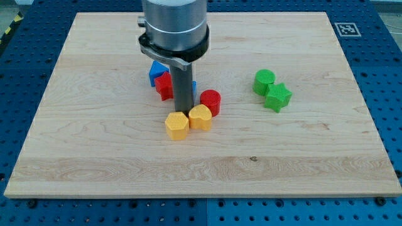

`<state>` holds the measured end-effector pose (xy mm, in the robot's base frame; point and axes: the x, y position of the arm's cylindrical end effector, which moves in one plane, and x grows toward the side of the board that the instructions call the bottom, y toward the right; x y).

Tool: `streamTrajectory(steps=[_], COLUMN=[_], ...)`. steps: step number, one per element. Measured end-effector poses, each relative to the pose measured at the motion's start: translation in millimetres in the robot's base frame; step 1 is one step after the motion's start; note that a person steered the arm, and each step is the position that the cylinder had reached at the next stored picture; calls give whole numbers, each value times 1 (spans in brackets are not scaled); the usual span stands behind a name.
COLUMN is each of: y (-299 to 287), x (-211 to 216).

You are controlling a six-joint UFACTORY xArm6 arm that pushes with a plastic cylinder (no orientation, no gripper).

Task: Separate yellow blocks from group of blocks

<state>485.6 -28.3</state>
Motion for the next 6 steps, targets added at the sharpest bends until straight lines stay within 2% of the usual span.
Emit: streamTrajectory(steps=[1, 2, 4, 6], y=[11, 23, 51, 92], x=[18, 17, -13, -16])
